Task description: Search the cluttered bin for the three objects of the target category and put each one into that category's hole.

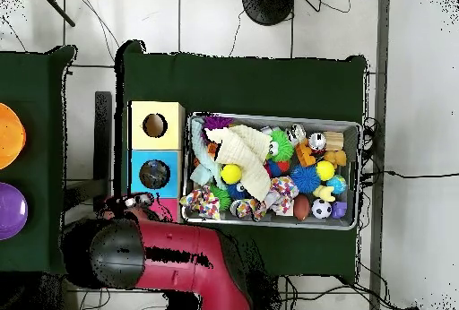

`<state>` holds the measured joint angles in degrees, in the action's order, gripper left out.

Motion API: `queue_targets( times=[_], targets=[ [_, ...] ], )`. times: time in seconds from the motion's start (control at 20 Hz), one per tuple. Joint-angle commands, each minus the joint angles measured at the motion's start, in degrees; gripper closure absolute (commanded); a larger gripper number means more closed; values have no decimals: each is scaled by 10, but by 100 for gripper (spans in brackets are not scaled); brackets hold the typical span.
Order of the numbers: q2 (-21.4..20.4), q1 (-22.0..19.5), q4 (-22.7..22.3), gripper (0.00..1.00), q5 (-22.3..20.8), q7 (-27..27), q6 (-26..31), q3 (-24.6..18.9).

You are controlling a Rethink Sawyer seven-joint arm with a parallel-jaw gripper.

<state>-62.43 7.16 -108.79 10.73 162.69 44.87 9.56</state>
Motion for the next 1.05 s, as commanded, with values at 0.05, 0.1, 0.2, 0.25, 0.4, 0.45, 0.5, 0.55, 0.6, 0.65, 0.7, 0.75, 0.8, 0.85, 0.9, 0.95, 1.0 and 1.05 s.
queue_targets(
  times=[0.05, 0.1, 0.2, 0.25, 0.4, 0.45, 0.5, 0.55, 0.6, 0.65, 0.7, 0.75, 0.8, 0.85, 0.9, 0.95, 1.0, 1.05],
  targets=[
    [-27, -82, 17, 0, -95, -169, -45, -12],
    [-32, -104, 11, 0, -112, -213, -63, -30],
    [-43, -158, -8, 0, -129, -298, -94, -76],
    [-47, -180, -14, 0, -140, -323, -96, -92],
    [-60, -245, -43, 0, -152, -387, -102, -140],
    [-66, -268, -53, 0, -154, -407, -110, -157],
    [-70, -287, -56, 0, -154, -430, -103, -169],
    [-74, -304, -61, 0, -160, -442, -110, -179],
    [-73, -321, -66, 0, -164, -454, -118, -194],
    [-74, -335, -70, 0, -169, -463, -123, -203],
    [-73, -342, -70, 0, -175, -467, -129, -212],
    [-75, -350, -74, 0, -180, -472, -134, -218],
    [-73, -349, -68, 0, -184, -469, -129, -219],
    [-73, -355, -72, 0, -184, -473, -130, -223],
    [-73, -357, -73, 0, -186, -474, -131, -225],
    [-73, -359, -73, 0, -188, -475, -131, -226],
    [-72, -360, -70, 0, -190, -477, -130, -226],
    [-72, -362, -72, 0, -190, -481, -131, -229]
  ],
)
